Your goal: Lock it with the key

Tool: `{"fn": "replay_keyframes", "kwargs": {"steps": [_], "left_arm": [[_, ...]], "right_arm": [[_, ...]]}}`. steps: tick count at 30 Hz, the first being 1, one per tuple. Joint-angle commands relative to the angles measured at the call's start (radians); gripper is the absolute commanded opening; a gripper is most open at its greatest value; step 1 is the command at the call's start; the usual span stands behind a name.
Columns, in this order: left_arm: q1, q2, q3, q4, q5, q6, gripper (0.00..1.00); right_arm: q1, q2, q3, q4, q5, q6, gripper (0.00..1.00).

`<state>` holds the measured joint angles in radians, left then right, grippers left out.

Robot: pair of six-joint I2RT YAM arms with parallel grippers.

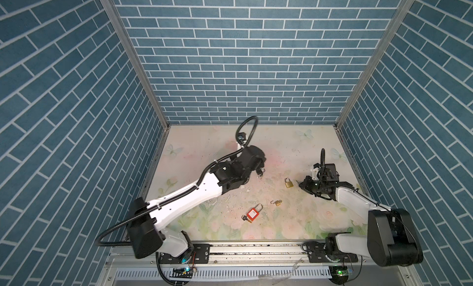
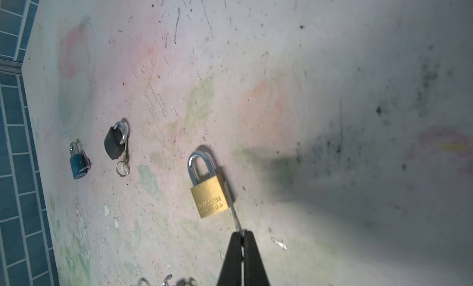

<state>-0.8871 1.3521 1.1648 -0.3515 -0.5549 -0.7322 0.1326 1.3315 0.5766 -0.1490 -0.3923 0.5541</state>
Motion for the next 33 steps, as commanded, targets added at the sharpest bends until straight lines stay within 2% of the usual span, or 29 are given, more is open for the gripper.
{"fn": "replay_keyframes", "kwargs": {"steps": [1, 5, 13, 18, 22, 23, 26, 29, 33], "left_arm": [[0.062, -0.108, -0.162, 0.168, 0.006, -0.016, 0.87], [0.068, -0.201, -0.245, 0.185, -0.013, 0.028, 0.87], [0.080, -0.239, -0.280, 0.163, -0.014, 0.039, 0.87], [0.086, -0.246, -0.275, 0.157, -0.019, 0.047, 0.87], [0.104, -0.275, -0.288, 0.153, -0.004, 0.035, 0.87], [0.120, -0.290, -0.302, 0.155, 0.017, 0.020, 0.87], [0.228, -0.330, -0.361, 0.184, 0.195, -0.041, 0.87], [0.327, -0.354, -0.411, 0.173, 0.344, -0.125, 0.87], [0.344, -0.335, -0.388, 0.093, 0.406, -0.121, 0.87]], "right_arm": [[-0.002, 0.060, 0.043, 0.030, -0.046, -0.067, 0.04], [-0.004, 0.132, 0.074, 0.037, -0.066, -0.088, 0.07], [-0.004, 0.215, 0.112, 0.030, -0.097, -0.110, 0.13], [-0.003, 0.212, 0.124, 0.007, -0.066, -0.110, 0.26], [-0.004, 0.146, 0.134, -0.022, -0.040, -0.095, 0.36], [-0.003, 0.114, 0.136, -0.027, -0.036, -0.088, 0.39], [0.010, 0.008, 0.151, -0.053, -0.035, -0.098, 0.45], [0.068, -0.087, 0.185, -0.121, -0.002, -0.126, 0.49], [0.226, -0.147, 0.227, -0.254, 0.065, -0.202, 0.50]]}}
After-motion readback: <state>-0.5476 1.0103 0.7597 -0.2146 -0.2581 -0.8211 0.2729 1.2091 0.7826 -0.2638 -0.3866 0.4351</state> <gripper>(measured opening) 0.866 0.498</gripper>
